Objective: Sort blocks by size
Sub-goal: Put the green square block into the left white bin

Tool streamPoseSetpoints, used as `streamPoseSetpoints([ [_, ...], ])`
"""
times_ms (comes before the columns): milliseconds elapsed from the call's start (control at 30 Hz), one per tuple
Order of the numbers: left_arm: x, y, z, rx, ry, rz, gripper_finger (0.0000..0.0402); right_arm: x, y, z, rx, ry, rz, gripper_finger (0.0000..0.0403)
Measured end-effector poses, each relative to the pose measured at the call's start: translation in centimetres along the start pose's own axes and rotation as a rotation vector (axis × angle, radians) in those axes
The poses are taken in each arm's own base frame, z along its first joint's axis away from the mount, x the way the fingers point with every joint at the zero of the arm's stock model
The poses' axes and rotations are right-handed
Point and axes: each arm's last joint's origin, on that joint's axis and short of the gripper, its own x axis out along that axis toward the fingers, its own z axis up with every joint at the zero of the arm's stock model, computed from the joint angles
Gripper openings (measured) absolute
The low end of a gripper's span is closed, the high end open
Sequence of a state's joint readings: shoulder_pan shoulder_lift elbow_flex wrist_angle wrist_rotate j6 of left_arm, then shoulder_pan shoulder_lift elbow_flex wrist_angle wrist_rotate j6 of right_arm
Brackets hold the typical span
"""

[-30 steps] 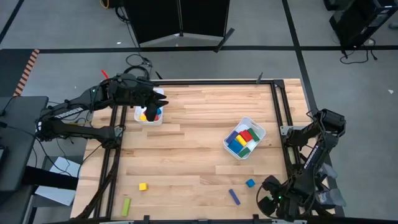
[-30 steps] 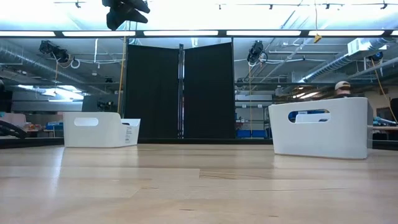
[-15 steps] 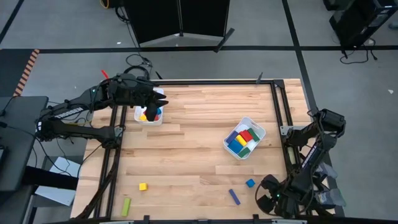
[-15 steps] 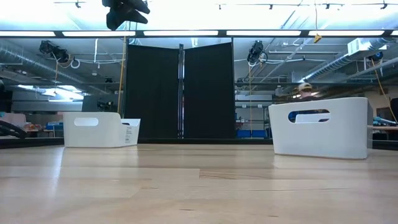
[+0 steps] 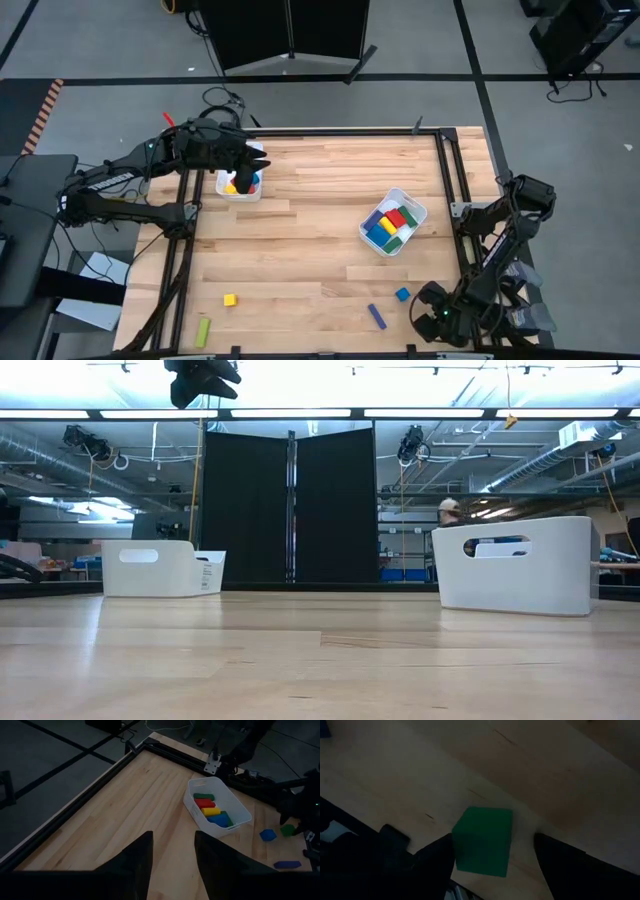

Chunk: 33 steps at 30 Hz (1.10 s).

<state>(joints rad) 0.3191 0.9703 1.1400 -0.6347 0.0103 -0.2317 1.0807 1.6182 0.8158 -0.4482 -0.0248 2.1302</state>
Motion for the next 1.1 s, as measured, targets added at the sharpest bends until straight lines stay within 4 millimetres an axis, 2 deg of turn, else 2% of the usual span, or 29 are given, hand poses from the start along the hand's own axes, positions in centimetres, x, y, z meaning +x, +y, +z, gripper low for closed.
streamPoseSetpoints([
  [267, 0.0, 0.0, 0.0, 0.0, -0.002, 0.008, 0.0152, 0.1, 0.0, 0.5, -0.026, 0.007, -0.013, 0.0235],
  [500, 0.0, 0.0, 0.0, 0.0, -0.005, 0.018, 0.0152, 0.1, 0.1, 0.6, -0.05, 0.012, -0.012, 0.0143],
  [700, 0.0, 0.0, 0.1, -0.001, -0.009, 0.016, 0.0152, -0.7, 1.5, 0.6, -0.114, -0.011, 0.054, 0.0143],
  [867, 0.0, -0.1, 0.5, -0.007, -0.048, -0.001, 0.0152, -3.9, 3.7, 1.2, -0.202, -0.057, 0.142, 0.0143],
  [1000, 0.0, -0.3, 1.0, -0.023, -0.096, -0.037, 0.0152, -8.7, 5.5, 2.6, -0.324, -0.115, 0.169, 0.0143],
  [1100, -0.1, -0.4, 1.4, -0.036, -0.135, -0.059, 0.0152, -12.9, 6.6, 4.9, -0.425, -0.169, 0.165, 0.0143],
])
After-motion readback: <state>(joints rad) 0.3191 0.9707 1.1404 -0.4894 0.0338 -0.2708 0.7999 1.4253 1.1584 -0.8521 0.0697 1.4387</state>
